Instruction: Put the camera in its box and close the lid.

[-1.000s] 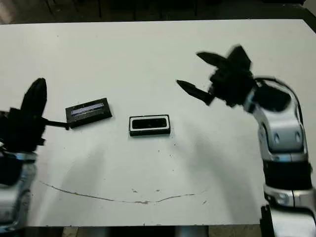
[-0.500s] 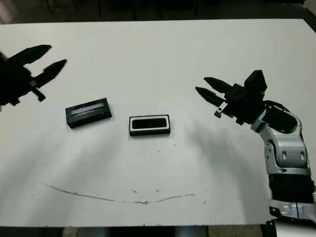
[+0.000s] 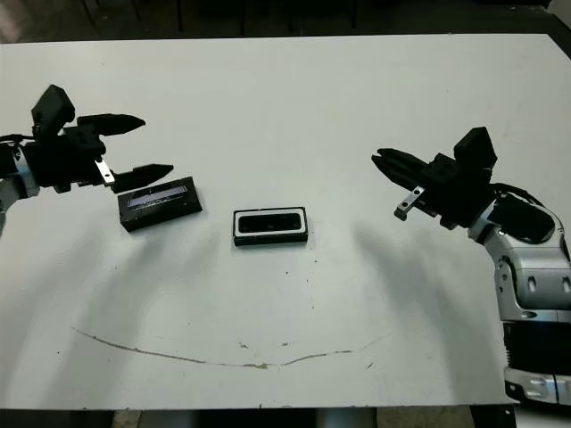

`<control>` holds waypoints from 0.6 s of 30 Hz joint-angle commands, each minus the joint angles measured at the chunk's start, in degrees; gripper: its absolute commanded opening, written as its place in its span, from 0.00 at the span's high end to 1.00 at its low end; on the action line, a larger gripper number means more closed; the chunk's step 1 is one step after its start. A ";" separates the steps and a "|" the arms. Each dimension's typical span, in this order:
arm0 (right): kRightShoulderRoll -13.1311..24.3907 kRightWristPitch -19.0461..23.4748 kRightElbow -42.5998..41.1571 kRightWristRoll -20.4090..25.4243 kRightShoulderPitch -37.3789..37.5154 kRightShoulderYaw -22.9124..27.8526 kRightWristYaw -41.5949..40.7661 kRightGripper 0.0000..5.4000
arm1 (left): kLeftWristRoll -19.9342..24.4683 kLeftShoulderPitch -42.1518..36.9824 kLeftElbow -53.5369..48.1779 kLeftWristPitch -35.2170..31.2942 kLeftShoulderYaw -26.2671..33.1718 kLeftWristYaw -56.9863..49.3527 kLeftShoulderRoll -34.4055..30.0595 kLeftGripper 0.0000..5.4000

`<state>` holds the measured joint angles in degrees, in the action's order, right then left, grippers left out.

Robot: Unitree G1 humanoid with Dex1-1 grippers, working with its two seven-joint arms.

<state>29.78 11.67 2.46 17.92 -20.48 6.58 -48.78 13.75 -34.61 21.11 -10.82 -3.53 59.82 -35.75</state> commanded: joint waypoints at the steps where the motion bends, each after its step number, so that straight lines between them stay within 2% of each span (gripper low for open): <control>1: 0.76 -0.46 1.04 -1.03 0.92 -0.83 0.29 1.00 | -1.70 -0.60 3.69 1.20 -0.83 1.66 -0.18 0.00; 9: 0.88 -2.59 2.31 -2.16 1.07 -1.41 0.28 1.00 | -7.14 -2.24 6.46 3.99 -3.46 2.85 -0.99 0.00; 14: 0.93 -2.50 2.46 -1.88 1.18 -1.33 0.09 1.00 | -11.36 -3.98 8.17 3.74 -5.93 2.63 -1.36 0.00; 18: 0.81 -3.01 3.43 -1.37 1.27 -1.01 -0.39 1.00 | -15.47 -6.33 12.55 7.40 -8.69 3.31 -0.94 0.00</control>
<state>29.88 9.16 4.91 16.78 -20.34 5.62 -48.91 -0.14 -40.57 31.72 -4.19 -11.01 62.49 -36.09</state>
